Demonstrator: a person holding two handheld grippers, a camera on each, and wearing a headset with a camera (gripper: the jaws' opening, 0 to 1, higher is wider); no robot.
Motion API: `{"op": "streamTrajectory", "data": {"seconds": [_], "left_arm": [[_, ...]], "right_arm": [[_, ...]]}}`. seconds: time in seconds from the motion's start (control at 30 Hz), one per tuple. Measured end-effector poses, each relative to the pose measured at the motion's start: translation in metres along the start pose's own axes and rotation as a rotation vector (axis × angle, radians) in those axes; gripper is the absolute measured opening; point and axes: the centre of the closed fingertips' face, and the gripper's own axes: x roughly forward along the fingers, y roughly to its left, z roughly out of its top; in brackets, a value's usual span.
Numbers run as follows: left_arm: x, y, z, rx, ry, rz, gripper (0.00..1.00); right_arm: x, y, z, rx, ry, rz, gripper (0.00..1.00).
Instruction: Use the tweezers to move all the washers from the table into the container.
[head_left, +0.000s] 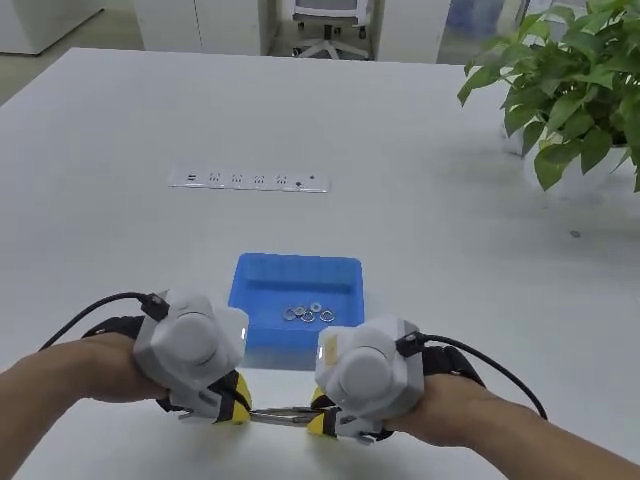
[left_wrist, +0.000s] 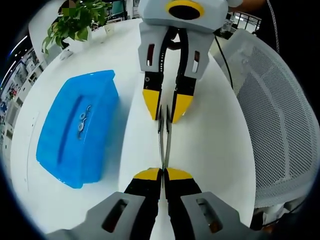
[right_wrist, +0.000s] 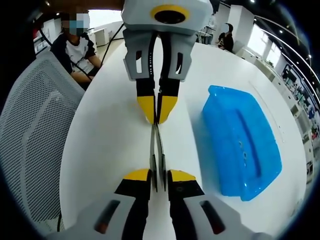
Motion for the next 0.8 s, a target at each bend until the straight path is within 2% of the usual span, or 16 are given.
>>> {"op": "streamTrajectory", "data": {"seconds": [0.17, 0.33, 0.53, 0.6, 0.67, 0.77, 0.8], "left_arm": [[-0.003, 0.001, -0.004, 0.004, 0.014, 0.013, 0.09], [-0.013, 0.003, -0.005, -0.022, -0.002, 0.035, 0.15], [-0.031, 0.003, -0.001, -0.094, -0.063, 0.073, 0.24], [-0.039, 0.005, 0.006, -0.115, -0.109, 0.113, 0.26], [-0.046, 0.004, 0.013, -0.149, -0.159, 0.128, 0.28], [-0.057, 0.002, 0.015, -0.156, -0.178, 0.155, 0.32], [-0.06, 0.002, 0.017, -0.168, -0.197, 0.167, 0.33]], "right_arm": [[-0.002, 0.001, 0.0, -0.004, 0.001, -0.008, 0.19], [-0.009, 0.0, 0.0, 0.018, -0.015, -0.027, 0.26], [-0.028, -0.011, 0.004, 0.066, -0.078, -0.088, 0.33], [-0.037, -0.015, 0.004, 0.096, -0.098, -0.114, 0.35], [-0.043, -0.02, 0.005, 0.105, -0.121, -0.137, 0.39], [-0.06, -0.028, 0.008, 0.124, -0.17, -0.193, 0.43], [-0.065, -0.031, 0.007, 0.144, -0.184, -0.21, 0.45]]}}
